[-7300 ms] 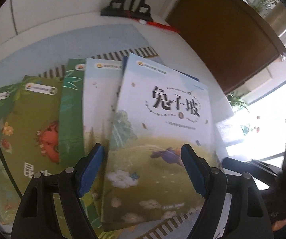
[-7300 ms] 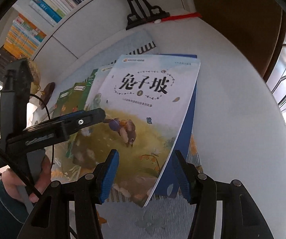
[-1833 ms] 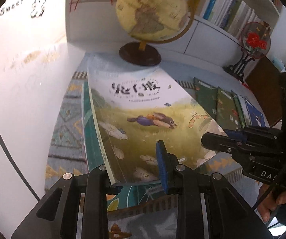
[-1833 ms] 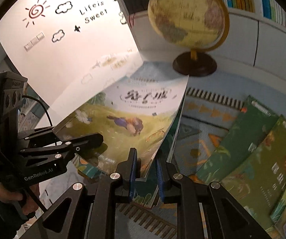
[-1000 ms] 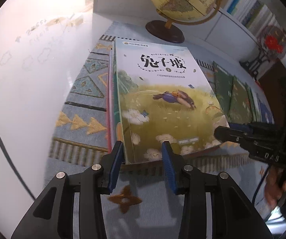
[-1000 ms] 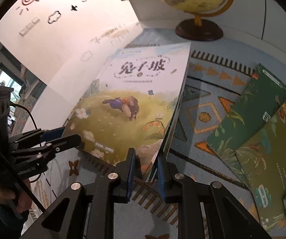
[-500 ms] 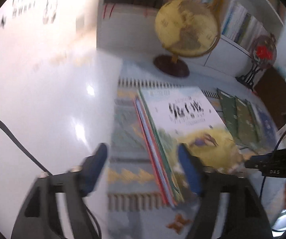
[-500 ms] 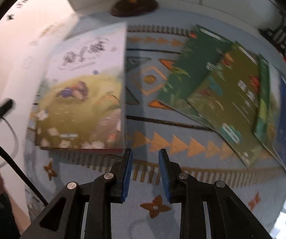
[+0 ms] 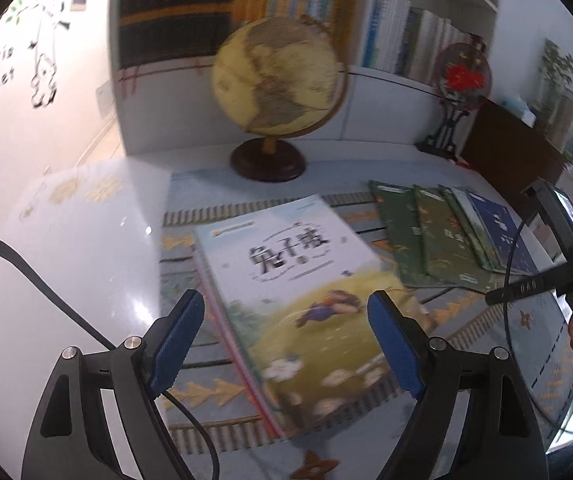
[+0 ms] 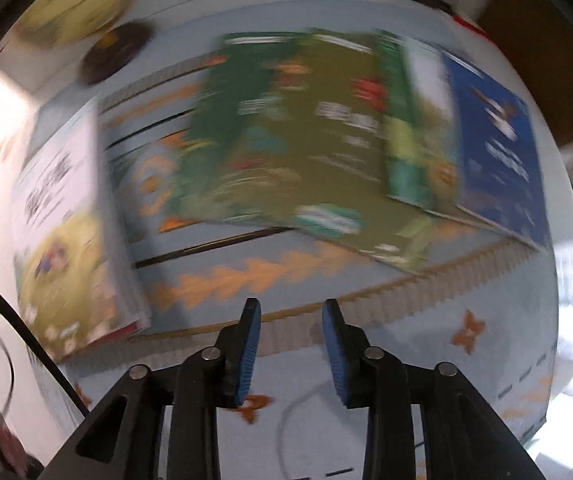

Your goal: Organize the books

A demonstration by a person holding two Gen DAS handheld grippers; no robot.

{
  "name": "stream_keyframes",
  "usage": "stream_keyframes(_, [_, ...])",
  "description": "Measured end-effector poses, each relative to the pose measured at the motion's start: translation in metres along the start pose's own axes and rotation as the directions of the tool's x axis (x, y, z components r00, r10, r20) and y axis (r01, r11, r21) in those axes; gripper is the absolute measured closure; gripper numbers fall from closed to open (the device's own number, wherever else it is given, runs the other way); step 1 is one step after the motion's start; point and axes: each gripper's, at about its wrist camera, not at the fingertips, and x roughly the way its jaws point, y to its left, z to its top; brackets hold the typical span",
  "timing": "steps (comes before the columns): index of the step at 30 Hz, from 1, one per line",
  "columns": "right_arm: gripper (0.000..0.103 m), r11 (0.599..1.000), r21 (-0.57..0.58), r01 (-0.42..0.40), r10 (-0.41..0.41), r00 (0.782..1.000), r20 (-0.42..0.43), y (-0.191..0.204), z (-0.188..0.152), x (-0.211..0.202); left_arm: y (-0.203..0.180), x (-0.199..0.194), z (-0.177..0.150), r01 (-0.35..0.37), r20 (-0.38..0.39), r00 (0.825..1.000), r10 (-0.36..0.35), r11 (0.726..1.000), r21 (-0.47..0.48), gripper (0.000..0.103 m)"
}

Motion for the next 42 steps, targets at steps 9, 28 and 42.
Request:
stream_keyframes(9, [0.072, 0.927, 0.373, 0.037, -0.064, 0.996, 0.061, -0.134, -0.011, -0.021, -0.063, -0.005, 0.006, 0.039, 0.007, 0.999, -0.040, 0.993, 0.115, 0.020])
stream_keyframes(28, [0.054, 0.943, 0.267, -0.198, 0.115, 0.948, 0.296, -0.294, 0.050, -0.009, -0.210, 0.077, 0.050, 0.271, -0.117, 0.951, -0.286, 0.954, -0.128, 0.022])
stream_keyframes(42, [0.054, 0.959, 0.091, -0.268, 0.243, 0.944, 0.226, -0.307, 0.086, 0.042, -0.351, 0.222, 0.067, 0.365, -0.358, 0.865, -0.352, 0.930, -0.034, 0.026])
